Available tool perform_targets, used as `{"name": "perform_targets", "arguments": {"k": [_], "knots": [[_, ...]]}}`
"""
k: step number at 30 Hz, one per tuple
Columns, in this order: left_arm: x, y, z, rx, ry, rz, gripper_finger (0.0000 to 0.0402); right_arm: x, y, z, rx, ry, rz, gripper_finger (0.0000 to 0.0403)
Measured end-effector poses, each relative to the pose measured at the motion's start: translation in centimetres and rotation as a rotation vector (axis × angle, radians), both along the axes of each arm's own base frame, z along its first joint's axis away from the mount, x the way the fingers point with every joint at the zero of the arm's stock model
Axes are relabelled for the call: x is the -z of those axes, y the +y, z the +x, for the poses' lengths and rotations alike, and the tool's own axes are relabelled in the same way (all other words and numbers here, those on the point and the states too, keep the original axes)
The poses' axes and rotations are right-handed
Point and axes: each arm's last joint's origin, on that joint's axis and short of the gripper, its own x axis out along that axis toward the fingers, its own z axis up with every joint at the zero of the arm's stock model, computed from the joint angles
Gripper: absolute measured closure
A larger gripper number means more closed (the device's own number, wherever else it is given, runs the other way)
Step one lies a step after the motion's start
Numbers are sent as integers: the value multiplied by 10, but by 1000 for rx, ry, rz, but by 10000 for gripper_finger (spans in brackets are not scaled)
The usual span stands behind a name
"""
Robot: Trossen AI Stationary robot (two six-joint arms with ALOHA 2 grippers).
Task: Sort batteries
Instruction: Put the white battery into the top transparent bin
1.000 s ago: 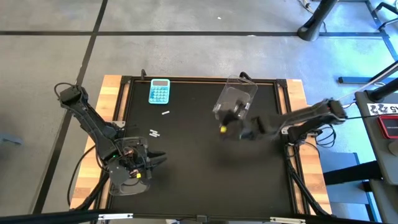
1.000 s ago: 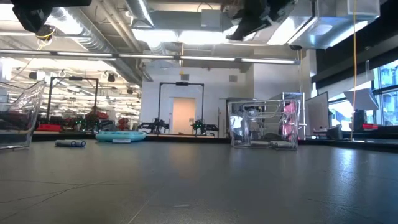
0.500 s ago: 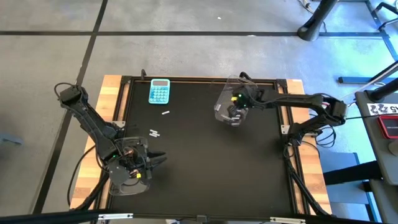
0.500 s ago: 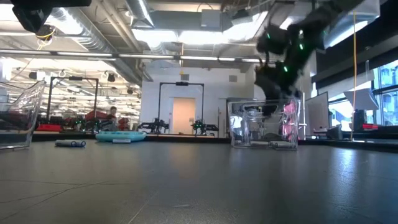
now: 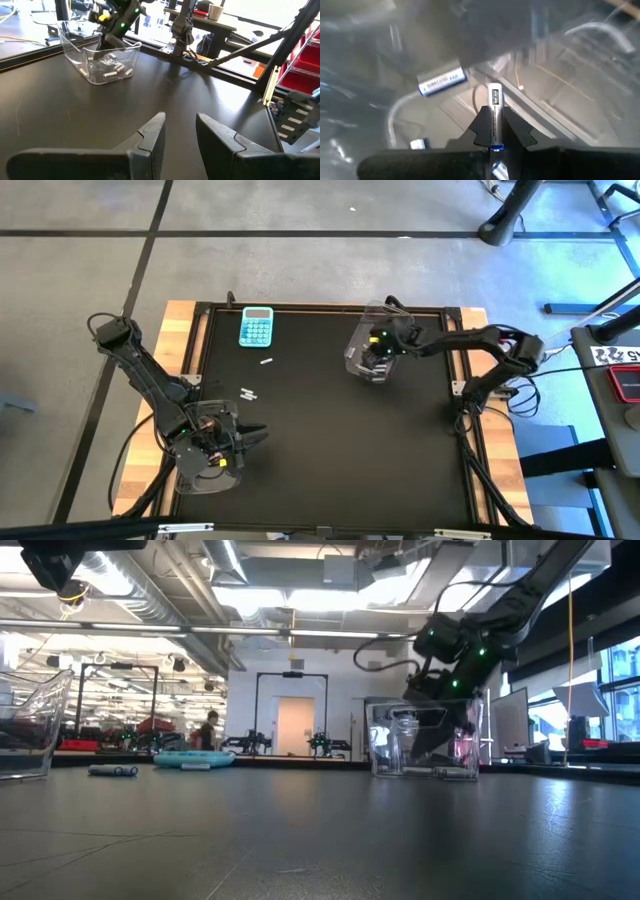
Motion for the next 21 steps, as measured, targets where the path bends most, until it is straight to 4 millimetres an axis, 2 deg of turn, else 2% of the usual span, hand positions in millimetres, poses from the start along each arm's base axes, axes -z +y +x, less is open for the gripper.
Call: {"name": "perform_targets", "arguments": {"k": [5,13,18,21], "knots": [[0,0,0,-1,-1,-3,302,19,-2,3,-11,68,17,383],[0,0,0,-1,-2,-5,302,23,-4,5,-19,88,-3,375],[0,0,0,-1,-2,-5,302,12,-4,4,-13,135,6,317],[0,0,0,-1,-2,-5,302,-11,-7,7,-30,141,-60,272]]}}
